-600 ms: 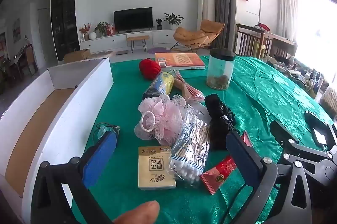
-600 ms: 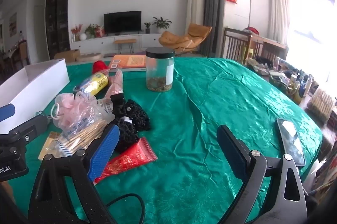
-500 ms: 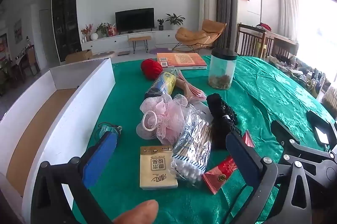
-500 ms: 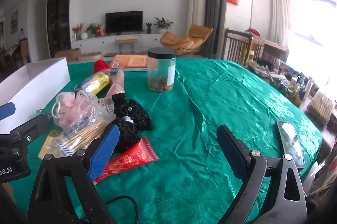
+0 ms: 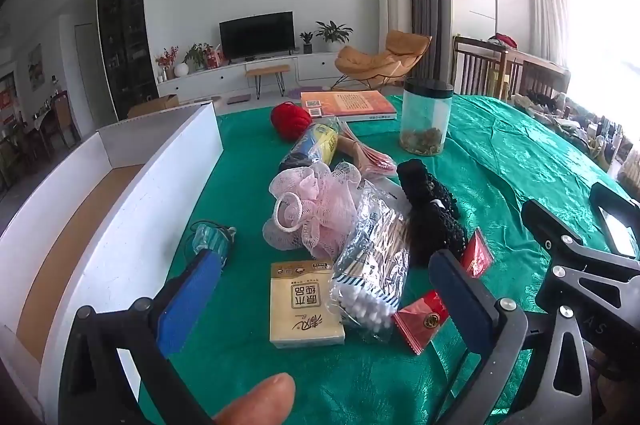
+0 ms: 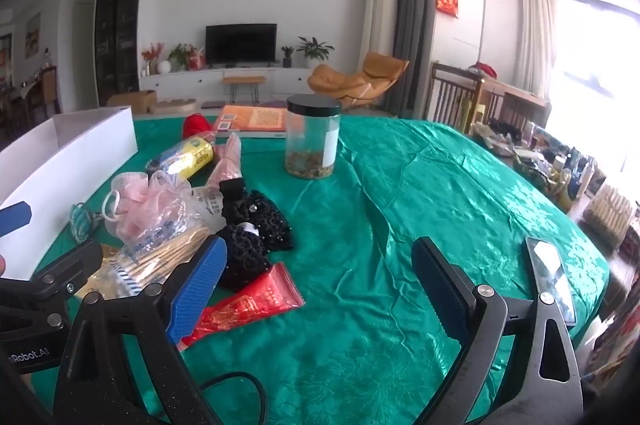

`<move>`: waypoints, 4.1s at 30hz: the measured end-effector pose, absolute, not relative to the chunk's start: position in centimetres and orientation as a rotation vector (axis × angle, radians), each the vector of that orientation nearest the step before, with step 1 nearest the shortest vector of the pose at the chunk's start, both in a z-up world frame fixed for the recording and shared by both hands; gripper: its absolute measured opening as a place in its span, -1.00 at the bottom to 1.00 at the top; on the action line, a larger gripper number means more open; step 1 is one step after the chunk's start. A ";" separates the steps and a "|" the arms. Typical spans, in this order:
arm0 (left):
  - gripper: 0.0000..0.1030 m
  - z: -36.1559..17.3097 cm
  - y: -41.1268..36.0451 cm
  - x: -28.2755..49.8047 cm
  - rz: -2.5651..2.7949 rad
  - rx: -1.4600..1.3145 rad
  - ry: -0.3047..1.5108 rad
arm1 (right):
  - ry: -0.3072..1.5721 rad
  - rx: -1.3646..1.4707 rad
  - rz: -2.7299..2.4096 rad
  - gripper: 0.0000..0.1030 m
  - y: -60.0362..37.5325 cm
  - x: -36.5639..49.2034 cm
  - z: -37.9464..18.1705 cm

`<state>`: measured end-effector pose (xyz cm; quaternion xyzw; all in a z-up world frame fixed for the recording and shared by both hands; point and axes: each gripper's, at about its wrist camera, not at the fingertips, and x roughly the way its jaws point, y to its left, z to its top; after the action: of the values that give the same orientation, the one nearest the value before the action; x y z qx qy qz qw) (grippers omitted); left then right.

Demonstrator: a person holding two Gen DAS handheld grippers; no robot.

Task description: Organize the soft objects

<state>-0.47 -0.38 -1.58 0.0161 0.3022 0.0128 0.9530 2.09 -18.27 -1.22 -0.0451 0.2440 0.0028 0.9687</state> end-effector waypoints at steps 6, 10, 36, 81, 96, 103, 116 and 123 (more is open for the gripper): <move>1.00 -1.9 -0.7 -0.6 0.027 0.043 0.620 | 0.488 -0.097 0.014 0.85 -18.1 2.0 -1.2; 1.00 -2.2 -0.9 -0.5 0.026 0.047 0.627 | 0.489 -0.096 0.017 0.85 -18.2 2.1 -1.2; 1.00 -3.0 -1.4 -0.9 0.022 0.073 0.638 | 0.489 -0.098 0.016 0.85 -18.0 2.0 -1.3; 1.00 -4.4 -1.6 -0.7 0.025 0.089 0.666 | 0.494 -0.093 0.020 0.85 -17.7 1.9 -1.3; 1.00 -5.8 -1.3 -0.4 0.017 0.090 0.714 | 0.496 -0.091 0.022 0.85 -17.8 1.9 -1.3; 1.00 -6.2 -1.4 -0.3 0.014 0.090 0.726 | 0.502 -0.089 0.025 0.85 -17.1 1.8 -1.8; 1.00 -7.5 -0.9 0.1 0.011 0.073 0.781 | 0.504 -0.087 0.026 0.85 -17.2 1.9 -1.7; 1.00 -7.8 -0.8 0.3 0.010 0.072 0.794 | 0.504 -0.085 0.027 0.85 -17.2 1.9 -1.7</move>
<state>0.29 -0.79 -7.79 0.0351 0.3865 0.0048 0.9216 1.89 -17.24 -1.73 -0.0420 0.2494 0.0133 0.9674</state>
